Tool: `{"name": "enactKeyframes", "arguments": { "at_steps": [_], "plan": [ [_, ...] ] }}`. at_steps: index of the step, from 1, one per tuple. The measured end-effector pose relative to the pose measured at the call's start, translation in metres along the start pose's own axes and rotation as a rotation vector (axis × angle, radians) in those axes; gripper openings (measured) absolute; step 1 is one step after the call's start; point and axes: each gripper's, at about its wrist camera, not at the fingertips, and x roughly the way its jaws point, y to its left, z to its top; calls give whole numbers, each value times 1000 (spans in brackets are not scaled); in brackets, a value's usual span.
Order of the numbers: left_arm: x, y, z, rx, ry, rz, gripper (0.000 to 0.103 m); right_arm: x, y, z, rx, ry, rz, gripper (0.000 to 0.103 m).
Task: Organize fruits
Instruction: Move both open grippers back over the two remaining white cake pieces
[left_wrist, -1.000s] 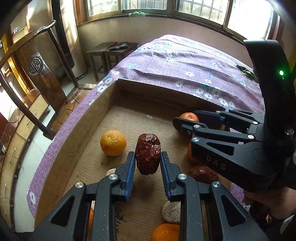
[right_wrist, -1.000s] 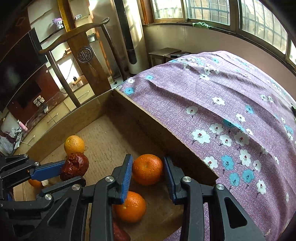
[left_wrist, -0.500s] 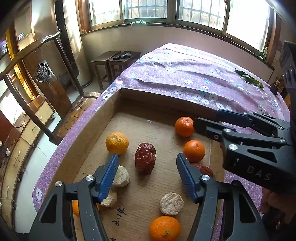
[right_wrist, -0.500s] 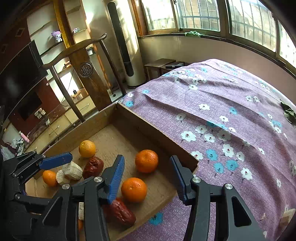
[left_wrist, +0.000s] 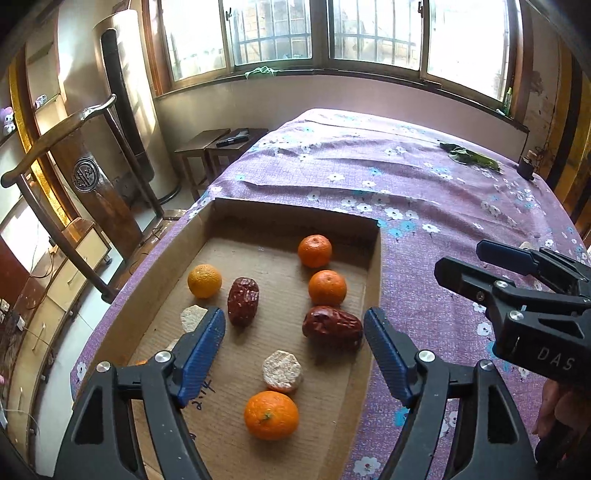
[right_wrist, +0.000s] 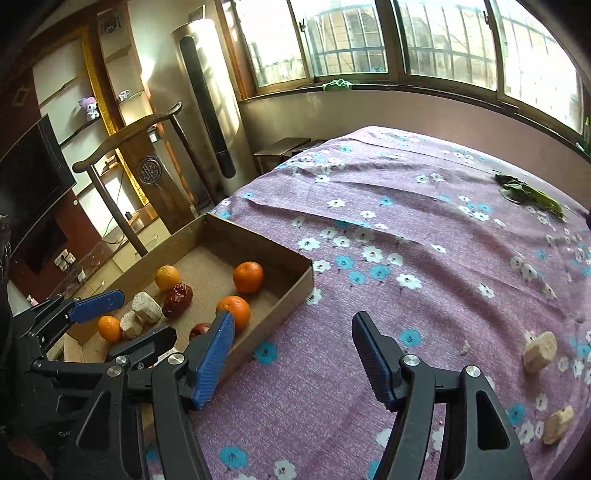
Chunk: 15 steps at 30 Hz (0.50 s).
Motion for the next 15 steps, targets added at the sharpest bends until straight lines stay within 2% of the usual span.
{"name": "enactKeyframes", "arguments": {
  "at_steps": [4, 15],
  "plan": [
    [-5, -13, -3, 1, -3, -27, 79, -18, -16, -13, 31, -15, -38, 75],
    [-10, -74, -7, 62, 2, -122, 82, -65, -71, -57, 115, -5, -138, 76]
  ]
}}
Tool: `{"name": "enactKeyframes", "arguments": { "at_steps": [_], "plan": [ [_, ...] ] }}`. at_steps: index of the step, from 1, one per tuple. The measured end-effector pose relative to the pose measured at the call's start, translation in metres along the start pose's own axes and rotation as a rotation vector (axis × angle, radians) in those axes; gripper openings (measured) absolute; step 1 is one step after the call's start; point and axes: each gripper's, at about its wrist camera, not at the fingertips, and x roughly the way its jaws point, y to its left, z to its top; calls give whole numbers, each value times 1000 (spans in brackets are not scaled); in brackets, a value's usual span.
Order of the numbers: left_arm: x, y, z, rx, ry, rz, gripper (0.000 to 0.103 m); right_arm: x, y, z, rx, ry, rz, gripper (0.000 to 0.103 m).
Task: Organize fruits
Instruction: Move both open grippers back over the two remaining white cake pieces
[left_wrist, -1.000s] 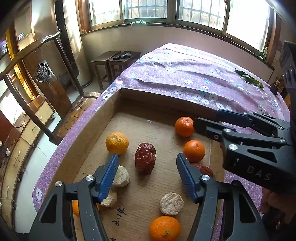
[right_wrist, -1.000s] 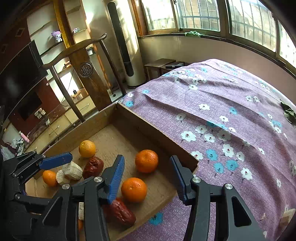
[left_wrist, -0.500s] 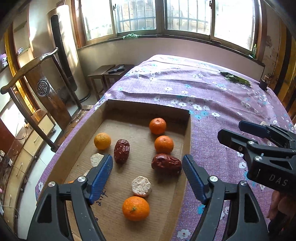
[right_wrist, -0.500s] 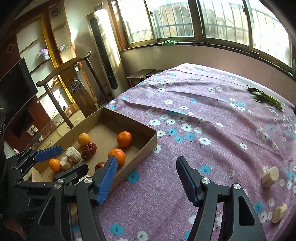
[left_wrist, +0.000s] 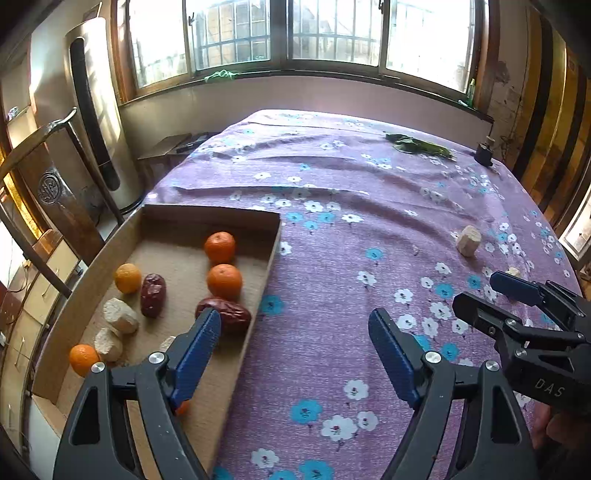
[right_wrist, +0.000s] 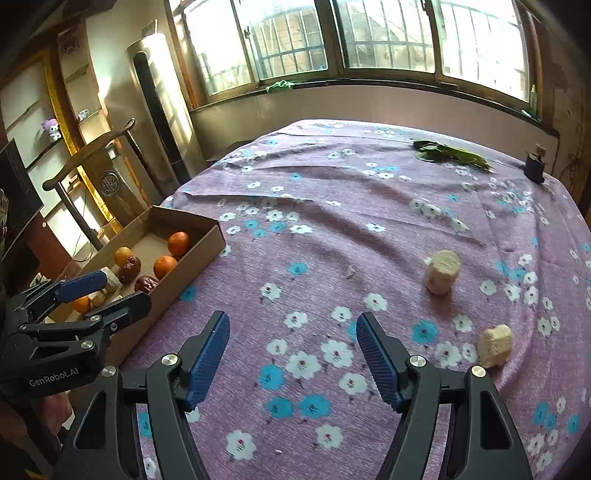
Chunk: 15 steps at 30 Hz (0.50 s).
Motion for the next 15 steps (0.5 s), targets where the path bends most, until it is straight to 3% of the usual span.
{"name": "enactKeyframes", "arguments": {
  "at_steps": [15],
  "plan": [
    [21, -75, 4, 86, 55, -108, 83, -35, -103, -37, 142, 16, -171, 76]
  ]
}}
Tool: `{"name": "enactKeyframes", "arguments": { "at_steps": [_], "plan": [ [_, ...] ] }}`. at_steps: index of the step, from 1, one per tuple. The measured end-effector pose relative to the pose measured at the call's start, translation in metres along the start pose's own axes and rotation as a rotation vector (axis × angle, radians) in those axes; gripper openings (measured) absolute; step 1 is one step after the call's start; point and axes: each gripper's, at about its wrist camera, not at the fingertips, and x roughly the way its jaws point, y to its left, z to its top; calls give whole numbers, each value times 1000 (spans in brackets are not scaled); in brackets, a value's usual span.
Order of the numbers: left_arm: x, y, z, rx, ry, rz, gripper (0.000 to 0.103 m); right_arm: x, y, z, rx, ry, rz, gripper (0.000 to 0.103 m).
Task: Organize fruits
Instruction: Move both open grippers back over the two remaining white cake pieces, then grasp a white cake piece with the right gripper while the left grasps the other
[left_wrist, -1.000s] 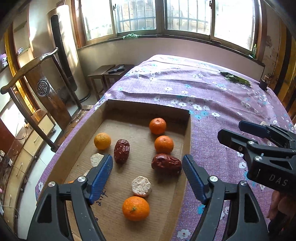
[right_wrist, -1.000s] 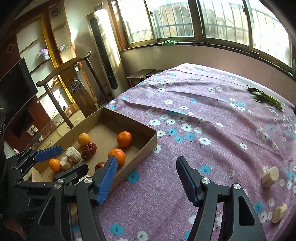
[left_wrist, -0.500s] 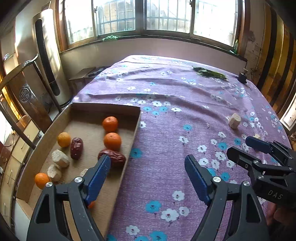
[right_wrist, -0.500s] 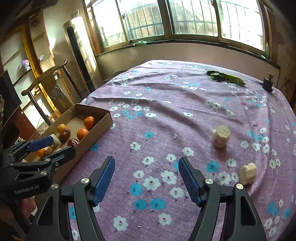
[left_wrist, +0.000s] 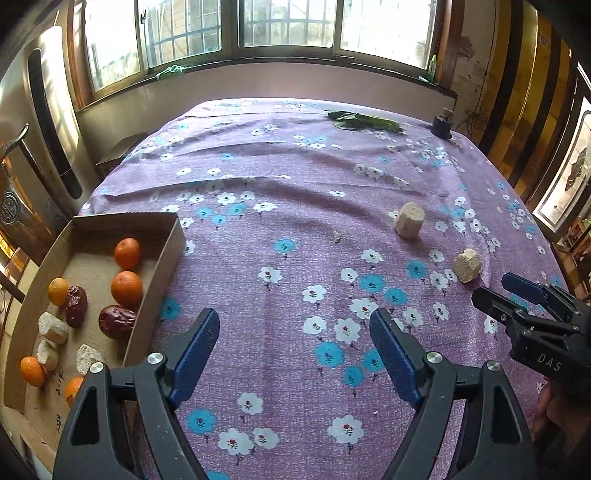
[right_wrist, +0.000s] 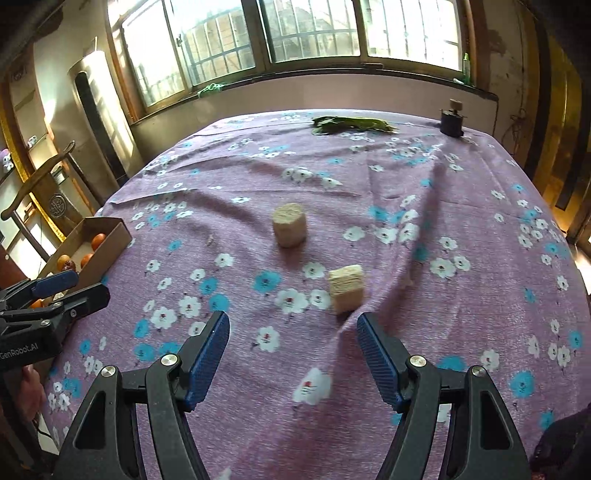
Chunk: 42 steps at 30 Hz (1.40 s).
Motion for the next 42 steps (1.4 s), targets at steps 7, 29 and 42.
{"name": "enactKeyframes", "arguments": {
  "at_steps": [7, 29, 42],
  "plan": [
    [11, -19, 7, 27, 17, -20, 83, 13, -19, 8, 11, 8, -35, 76],
    [24, 10, 12, -50, 43, 9, 83, 24, 23, 21, -113, 22, 144, 75],
    [25, -9, 22, -27, 48, -42, 83, 57, -4, 24, -88, 84, 40, 70]
  ]
}}
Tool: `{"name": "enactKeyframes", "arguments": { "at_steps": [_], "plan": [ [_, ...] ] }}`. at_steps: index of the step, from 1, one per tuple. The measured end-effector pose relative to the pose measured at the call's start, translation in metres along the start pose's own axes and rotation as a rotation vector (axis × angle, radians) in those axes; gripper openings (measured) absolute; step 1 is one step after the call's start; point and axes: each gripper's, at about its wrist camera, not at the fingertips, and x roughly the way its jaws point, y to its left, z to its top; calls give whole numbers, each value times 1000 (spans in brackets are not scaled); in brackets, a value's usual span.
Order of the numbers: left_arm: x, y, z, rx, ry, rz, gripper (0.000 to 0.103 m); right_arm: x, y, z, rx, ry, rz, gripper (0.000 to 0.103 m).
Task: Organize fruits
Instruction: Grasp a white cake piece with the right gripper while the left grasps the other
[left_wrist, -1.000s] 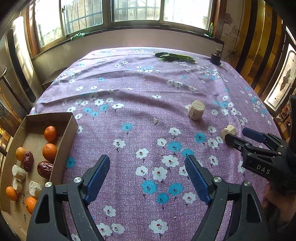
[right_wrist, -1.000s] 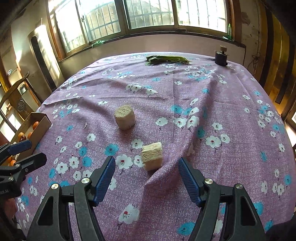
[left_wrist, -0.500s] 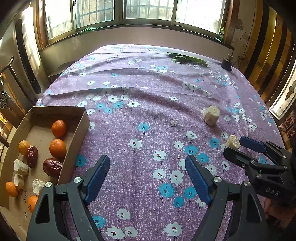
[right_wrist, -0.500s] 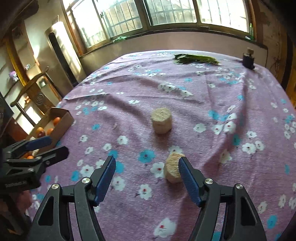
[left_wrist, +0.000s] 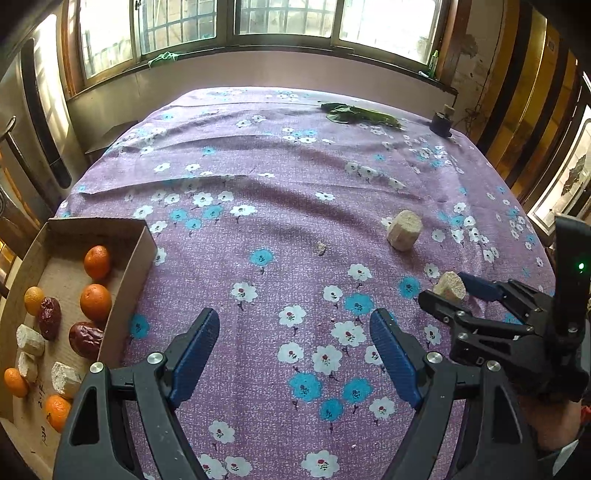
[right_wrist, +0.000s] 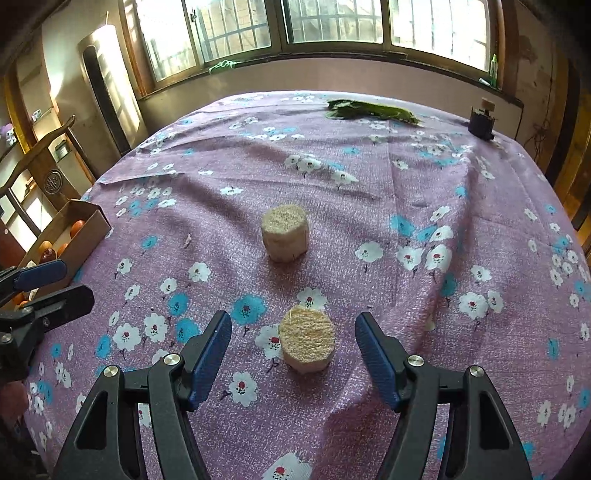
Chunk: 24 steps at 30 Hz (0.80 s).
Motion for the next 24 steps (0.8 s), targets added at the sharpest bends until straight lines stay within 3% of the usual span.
{"name": "enactKeyframes", "arguments": {
  "at_steps": [2, 4, 12, 19, 20, 22, 24],
  "plan": [
    [3, -8, 5, 9, 9, -16, 83, 4, -1, -3, -8, 3, -9, 44],
    [7, -18, 13, 27, 20, -37, 83, 2, -2, -4, 0, 9, -35, 32],
    [35, -67, 48, 114, 30, -142, 83, -27, -19, -18, 100, -57, -23, 32],
    [89, -97, 62, 201, 79, -147, 81, -38, -23, -19, 130, -84, -23, 33],
    [95, -98, 62, 208, 85, -147, 77, -37, -24, -19, 138, -85, -14, 33],
    [108, -97, 62, 206, 117, -133, 29, -36, -27, -20, 146, -79, -3, 33],
    [107, -92, 62, 193, 102, -147, 30, -36, -28, -20, 144, -79, 4, 33]
  ]
}}
